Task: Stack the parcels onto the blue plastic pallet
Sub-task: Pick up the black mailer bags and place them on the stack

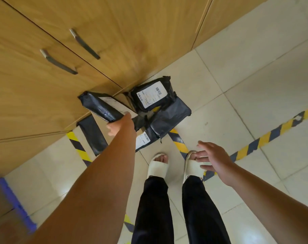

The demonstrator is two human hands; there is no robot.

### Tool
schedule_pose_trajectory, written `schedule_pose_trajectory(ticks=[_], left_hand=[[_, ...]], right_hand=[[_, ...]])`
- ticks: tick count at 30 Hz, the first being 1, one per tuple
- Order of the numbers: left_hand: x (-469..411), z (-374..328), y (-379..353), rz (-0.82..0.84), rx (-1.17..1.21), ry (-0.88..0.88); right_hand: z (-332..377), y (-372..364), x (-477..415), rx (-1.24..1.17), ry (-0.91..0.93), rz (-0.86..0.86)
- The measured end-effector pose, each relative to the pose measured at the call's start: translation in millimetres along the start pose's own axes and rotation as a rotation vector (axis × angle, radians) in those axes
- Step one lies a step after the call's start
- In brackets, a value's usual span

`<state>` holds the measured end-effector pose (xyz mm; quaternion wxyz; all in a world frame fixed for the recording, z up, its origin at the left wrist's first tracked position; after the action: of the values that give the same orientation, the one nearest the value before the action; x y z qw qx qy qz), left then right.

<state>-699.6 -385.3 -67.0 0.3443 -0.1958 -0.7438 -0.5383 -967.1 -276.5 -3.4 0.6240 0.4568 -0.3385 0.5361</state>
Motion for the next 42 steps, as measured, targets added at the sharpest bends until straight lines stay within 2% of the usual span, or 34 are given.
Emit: schedule_pose_trajectory(ticks=[2, 6, 9, 16, 20, 23, 25, 31, 38, 42], left_hand=[[17.7, 6.9, 26.3, 0.052, -0.024, -0.019], [63.5, 19.7, 100.5, 0.392, 0.017, 0.105], [118.4, 33.1, 169.9, 0.564, 0.015, 0.098], [266.4, 38.8, 328.8, 0.959, 0.139, 0.015], [335.9, 47.0, 393.0, 1.081, 0.21, -0.139], [369.2, 67.8, 422.9, 1.032, 0.286, -0.268], [380.0, 89.0, 436.9, 0.963, 0.357, -0.295], [379.5, 184.1, 486.0, 0.808, 0.657, -0.22], [369.9, 293.7, 561.7, 0.496, 0.888, -0.139], [344.9, 347.6, 606.6, 0.413, 1.008, -0.111]], right_hand=[[5.1, 6.3, 13.9, -0.01, 0.002, -0.016], [29.7, 11.1, 78.7, -0.005, 0.012, 0.014], [60.8, 12.4, 153.2, 0.024, 0.066, 0.063], [151.7, 18.6, 335.9, 0.061, 0.228, 0.32], [175.3, 30.9, 409.1, 0.021, 0.369, 0.528], [181.3, 37.7, 433.9, 0.113, 0.476, 0.658], [184.2, 35.8, 439.8, 0.19, 0.501, 0.73], [164.6, -7.4, 455.0, 0.423, 0.449, 0.977], [94.8, -98.0, 520.3, 0.765, 0.392, 1.202], [48.5, -156.1, 564.7, 0.929, 0.401, 1.284]])
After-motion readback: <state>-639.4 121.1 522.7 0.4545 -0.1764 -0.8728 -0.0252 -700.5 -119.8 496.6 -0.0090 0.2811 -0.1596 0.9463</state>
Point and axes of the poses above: each hand's wrist, its own x-axis away from the middle knuckle, its own y-axis out of the back of the hand, z = x × y, the point moved 1 cm from there along -x, towards the middle knuckle, and after that the axes turned 9 degrees about y, right-handed, at the moved point
